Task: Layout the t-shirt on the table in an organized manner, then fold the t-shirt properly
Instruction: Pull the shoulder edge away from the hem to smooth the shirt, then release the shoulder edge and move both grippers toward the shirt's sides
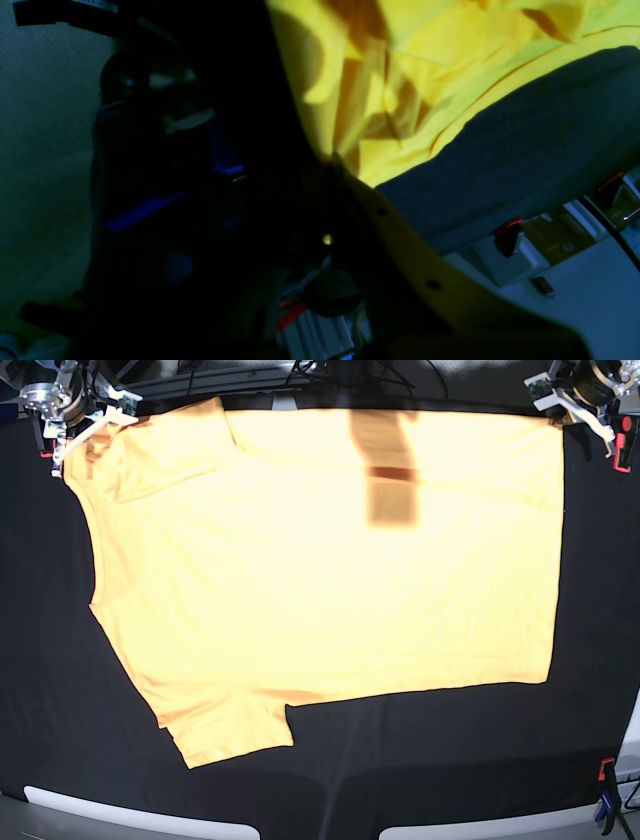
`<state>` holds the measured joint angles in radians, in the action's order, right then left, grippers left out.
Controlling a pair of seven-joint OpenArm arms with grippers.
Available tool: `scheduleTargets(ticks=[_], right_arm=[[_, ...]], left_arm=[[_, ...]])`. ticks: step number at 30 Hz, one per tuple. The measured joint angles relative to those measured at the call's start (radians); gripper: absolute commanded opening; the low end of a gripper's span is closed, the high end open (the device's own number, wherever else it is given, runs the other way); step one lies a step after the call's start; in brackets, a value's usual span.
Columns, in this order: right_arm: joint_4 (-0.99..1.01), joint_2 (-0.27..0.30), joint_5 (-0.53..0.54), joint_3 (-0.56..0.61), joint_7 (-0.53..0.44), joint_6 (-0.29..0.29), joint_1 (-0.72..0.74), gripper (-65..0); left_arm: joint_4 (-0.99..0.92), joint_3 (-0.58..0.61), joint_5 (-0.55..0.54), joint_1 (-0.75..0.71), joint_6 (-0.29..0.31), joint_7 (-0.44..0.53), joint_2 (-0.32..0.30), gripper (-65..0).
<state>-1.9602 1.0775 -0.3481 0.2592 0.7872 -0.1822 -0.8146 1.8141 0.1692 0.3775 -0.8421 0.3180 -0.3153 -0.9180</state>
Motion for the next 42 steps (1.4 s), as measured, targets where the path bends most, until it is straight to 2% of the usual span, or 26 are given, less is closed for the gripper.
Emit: scheduleTargets(ticks=[5, 6, 8, 10, 15, 19, 25, 27, 31, 33, 38, 42], right_arm=[[0.000, 0.000, 0.008, 0.000, 0.016, -0.004, 0.000, -64.9], [0.000, 0.000, 0.008, 0.000, 0.024, -0.022, 0.000, -60.2], [-0.001, 0.000, 0.018, 0.000, 0.062, -0.023, 0.000, -50.6], [0.000, 0.001, 0.031, 0.000, 0.092, -0.024, -0.001, -45.6], [-0.047, 0.001, 0.031, -0.001, 0.087, -0.024, -0.002, -45.4], [-0.135, 0.019, 0.031, -0.008, 0.086, -0.025, -0.003, -45.5], [-0.224, 0.020, 0.047, -0.159, 0.064, -0.026, -0.003, -45.5], [-0.224, 0.019, 0.139, -0.237, 0.036, -0.019, 0.001, -45.5], [-0.224, -0.037, 0.298, -0.386, -0.048, -0.018, 0.017, -45.5], [-0.224, -0.076, 0.371, -0.437, -0.061, -0.014, 0.054, -45.5], [-0.224, -0.175, 0.481, -0.471, -0.060, -0.014, 0.195, -45.5], [-0.190, -0.260, 0.548, -0.471, -0.061, -0.015, 0.306, -45.5]], left_arm=[[0.002, 0.000, -0.003, 0.000, -0.001, -0.020, 0.000, -65.0], [0.004, 0.000, -0.004, 0.000, -0.001, -0.026, 0.000, -61.5], [0.012, 0.002, -0.007, 0.000, 0.004, -0.068, 0.000, -46.6], [0.029, 0.003, -0.011, -0.008, 0.016, -0.107, 0.000, -37.9], [0.143, 0.009, -0.020, -0.014, 0.051, -0.206, -0.008, -37.1], [0.245, -0.009, -0.065, -0.014, 0.049, -0.260, -0.052, -37.1], [0.288, -0.183, -0.200, -0.016, 0.050, -0.197, -0.051, -37.1], [0.288, -0.266, -0.272, -0.016, 0.051, -0.153, -0.051, -37.1], [0.288, -0.425, -0.409, -0.009, 0.050, -0.064, -0.027, -37.1], [0.286, -0.473, -0.480, 0.023, 0.050, -0.060, 0.004, -37.1], [0.226, -0.492, -0.583, 0.169, 0.021, -0.068, 0.093, -37.1], [0.114, -0.492, -0.632, 0.307, 0.016, -0.077, 0.200, -37.1]])
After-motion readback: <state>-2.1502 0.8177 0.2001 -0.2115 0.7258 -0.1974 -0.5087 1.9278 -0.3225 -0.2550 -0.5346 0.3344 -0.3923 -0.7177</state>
